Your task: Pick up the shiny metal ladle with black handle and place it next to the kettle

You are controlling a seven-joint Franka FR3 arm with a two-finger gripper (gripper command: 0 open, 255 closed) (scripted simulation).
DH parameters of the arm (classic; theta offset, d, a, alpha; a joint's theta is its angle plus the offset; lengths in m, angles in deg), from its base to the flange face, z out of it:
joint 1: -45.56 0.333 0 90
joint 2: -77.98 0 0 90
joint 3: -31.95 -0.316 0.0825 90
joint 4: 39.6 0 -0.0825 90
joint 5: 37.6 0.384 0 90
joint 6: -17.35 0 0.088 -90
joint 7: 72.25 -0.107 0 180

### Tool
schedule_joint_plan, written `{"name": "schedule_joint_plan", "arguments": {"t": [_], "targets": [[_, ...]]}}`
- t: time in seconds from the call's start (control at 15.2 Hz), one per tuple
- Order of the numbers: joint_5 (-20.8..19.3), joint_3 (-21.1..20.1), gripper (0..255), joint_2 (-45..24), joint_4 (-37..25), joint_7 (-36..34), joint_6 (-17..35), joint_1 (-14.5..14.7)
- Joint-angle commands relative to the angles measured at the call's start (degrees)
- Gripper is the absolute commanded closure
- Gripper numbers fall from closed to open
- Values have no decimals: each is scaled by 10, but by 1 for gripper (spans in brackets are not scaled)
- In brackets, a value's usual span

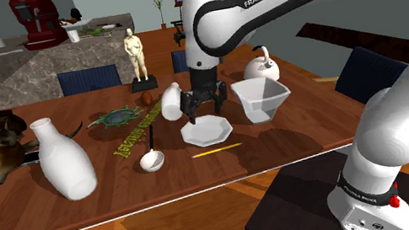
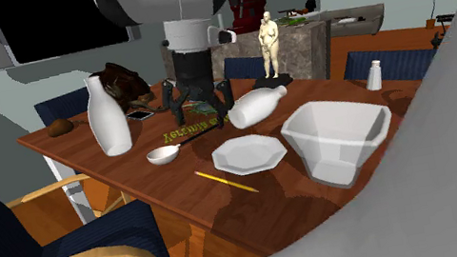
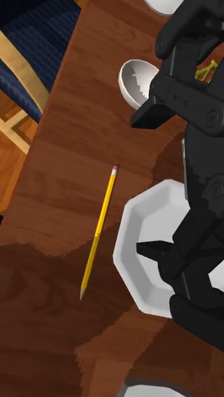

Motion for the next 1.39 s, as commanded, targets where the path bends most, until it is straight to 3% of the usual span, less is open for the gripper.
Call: {"name": "schedule_joint_plan", "arguments": {"t": [0.0, 0.26, 0.59, 1.06, 1.32], "targets": [[-13, -20, 0, -42, -16, -42, 36, -6], [-63, -54, 0, -132, -70, -134, 85, -18], [-155, -71, 0, -252, -157, -259, 120, -15], [-273, -38, 0, -417, -319, -405, 118, 36], [-288, -28, 0, -446, -333, -419, 132, 46]]}}
